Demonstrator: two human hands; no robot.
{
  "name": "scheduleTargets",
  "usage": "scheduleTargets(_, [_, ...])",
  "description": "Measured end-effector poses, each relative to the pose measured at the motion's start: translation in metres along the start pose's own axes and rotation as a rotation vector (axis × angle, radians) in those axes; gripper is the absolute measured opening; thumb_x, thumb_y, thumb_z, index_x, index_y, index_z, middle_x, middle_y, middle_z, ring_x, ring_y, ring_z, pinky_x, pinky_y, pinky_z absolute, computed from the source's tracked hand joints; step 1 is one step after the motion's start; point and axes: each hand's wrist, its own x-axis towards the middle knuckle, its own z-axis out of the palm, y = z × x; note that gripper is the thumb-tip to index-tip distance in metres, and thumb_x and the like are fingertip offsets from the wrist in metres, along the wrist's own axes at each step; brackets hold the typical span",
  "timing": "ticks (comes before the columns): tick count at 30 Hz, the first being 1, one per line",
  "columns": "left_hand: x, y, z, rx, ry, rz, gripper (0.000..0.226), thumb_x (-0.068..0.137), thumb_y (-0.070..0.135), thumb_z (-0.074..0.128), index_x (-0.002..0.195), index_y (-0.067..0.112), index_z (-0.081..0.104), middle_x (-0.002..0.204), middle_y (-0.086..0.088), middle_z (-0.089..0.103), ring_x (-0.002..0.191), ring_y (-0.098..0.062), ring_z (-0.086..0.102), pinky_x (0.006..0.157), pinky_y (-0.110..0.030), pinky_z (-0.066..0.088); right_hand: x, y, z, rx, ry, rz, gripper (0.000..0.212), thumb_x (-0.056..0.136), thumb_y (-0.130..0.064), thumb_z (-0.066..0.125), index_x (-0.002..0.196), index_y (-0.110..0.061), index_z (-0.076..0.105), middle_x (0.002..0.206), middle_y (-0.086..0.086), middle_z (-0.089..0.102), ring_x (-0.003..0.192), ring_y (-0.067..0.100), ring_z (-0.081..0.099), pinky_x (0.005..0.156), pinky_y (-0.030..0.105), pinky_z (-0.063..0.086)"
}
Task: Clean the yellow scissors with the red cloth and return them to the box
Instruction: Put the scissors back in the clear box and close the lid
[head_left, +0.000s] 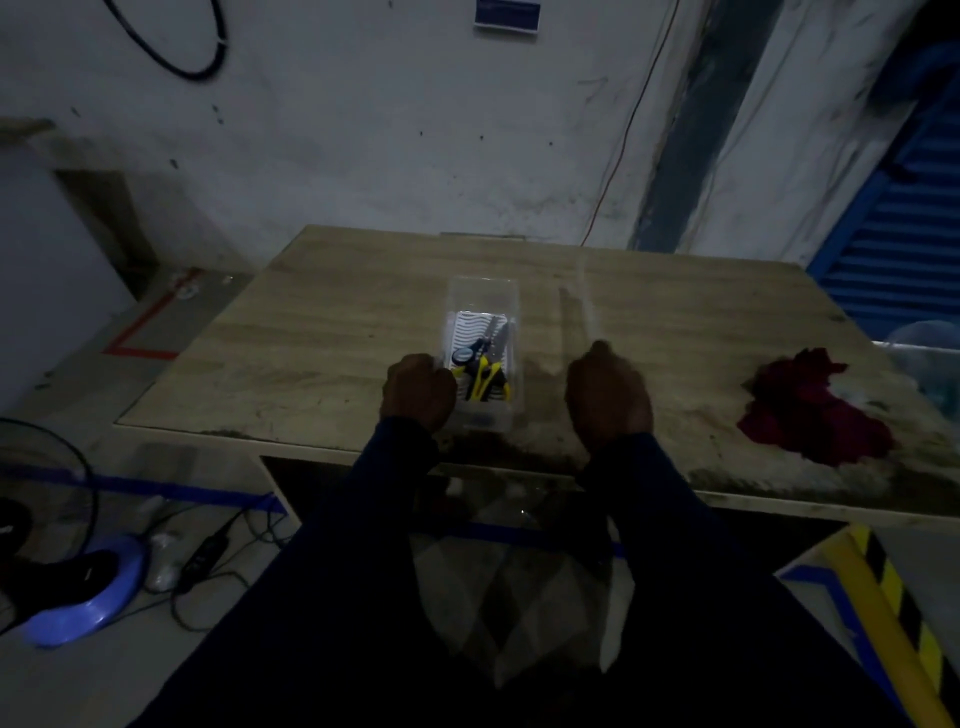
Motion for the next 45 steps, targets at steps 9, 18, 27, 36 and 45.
scheduleTargets(9, [-0.010, 0.024, 0.028, -0.312, 0.067, -0.123, 0.041, 0.102, 0.039, 0.037, 0.111, 0.010, 0.064, 0.119, -0.019, 0.065, 0.114, -0.036, 0.057, 0.089, -0.035, 0.042, 0.028, 0.001, -0.009, 1.376, -0.053, 0.592, 0.022, 0.093, -0.011, 0.046, 0.077, -0.013, 0.061, 0.083, 0.024, 0.066, 0.062, 0.030, 0.058, 0.054, 0.034, 0.047])
scheduleTargets(18, [-0.003, 0.014, 0.012, -0.518, -0.101, -0.149, 0.032, 0.099, 0.028, 0.050, 0.112, 0.004, 0.067, 0.113, -0.019, 0.067, 0.100, -0.033, 0.062, 0.075, -0.027, 0.048, 0.001, -0.013, 0.009, 0.881, -0.251, 0.556, 0.038, 0.093, -0.025, 0.052, 0.125, -0.006, 0.057, 0.125, 0.016, 0.062, 0.114, 0.031, 0.058, 0.093, 0.029, 0.044])
scheduleTargets(27, [0.003, 0.017, 0.000, -0.624, -0.349, -0.176, 0.035, 0.097, 0.008, 0.049, 0.131, 0.003, 0.054, 0.108, -0.004, 0.055, 0.086, -0.021, 0.058, 0.064, -0.026, 0.054, 0.016, -0.003, 0.004, 0.819, -0.313, 0.388, 0.040, 0.085, -0.030, 0.061, 0.122, -0.016, 0.059, 0.114, 0.010, 0.066, 0.099, 0.021, 0.059, 0.080, 0.018, 0.036])
scheduleTargets(36, [0.002, 0.011, 0.016, -0.381, -0.201, -0.075, 0.027, 0.097, 0.012, 0.045, 0.109, -0.001, 0.066, 0.114, -0.024, 0.066, 0.092, -0.026, 0.061, 0.079, -0.033, 0.048, 0.060, -0.015, 0.011, 0.621, -0.281, 0.253, 0.038, 0.092, -0.027, 0.058, 0.116, 0.001, 0.056, 0.121, 0.020, 0.055, 0.111, 0.032, 0.054, 0.083, 0.028, 0.041])
scheduleTargets(45, [-0.006, 0.005, 0.036, -0.224, -0.026, 0.050, 0.039, 0.104, 0.030, 0.034, 0.101, 0.005, 0.065, 0.103, -0.016, 0.068, 0.095, -0.030, 0.062, 0.069, -0.022, 0.030, 0.139, -0.027, 0.037, 0.528, -0.454, 0.096, 0.052, 0.099, -0.032, 0.045, 0.139, 0.001, 0.040, 0.142, 0.018, 0.045, 0.128, 0.030, 0.046, 0.102, 0.029, 0.037])
